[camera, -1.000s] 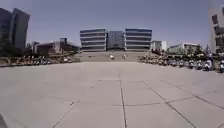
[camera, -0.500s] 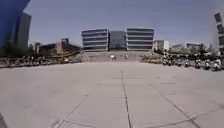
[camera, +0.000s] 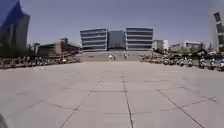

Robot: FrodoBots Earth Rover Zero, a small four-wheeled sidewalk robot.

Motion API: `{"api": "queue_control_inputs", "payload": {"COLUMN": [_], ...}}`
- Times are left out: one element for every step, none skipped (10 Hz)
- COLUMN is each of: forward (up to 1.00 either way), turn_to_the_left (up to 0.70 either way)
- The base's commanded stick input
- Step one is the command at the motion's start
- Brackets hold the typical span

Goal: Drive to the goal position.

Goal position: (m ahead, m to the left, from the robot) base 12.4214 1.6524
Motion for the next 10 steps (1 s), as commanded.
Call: {"api": "queue_control_inputs", "payload": {"forward": [1.0,1.0,1.0,1.0,1.0,1.0,1.0,1.0,1.0,1.0], "turn_to_the_left": [0.0,0.0,0.0,0.0,0.0,0.0,0.0,0.0,0.0,0.0]}}
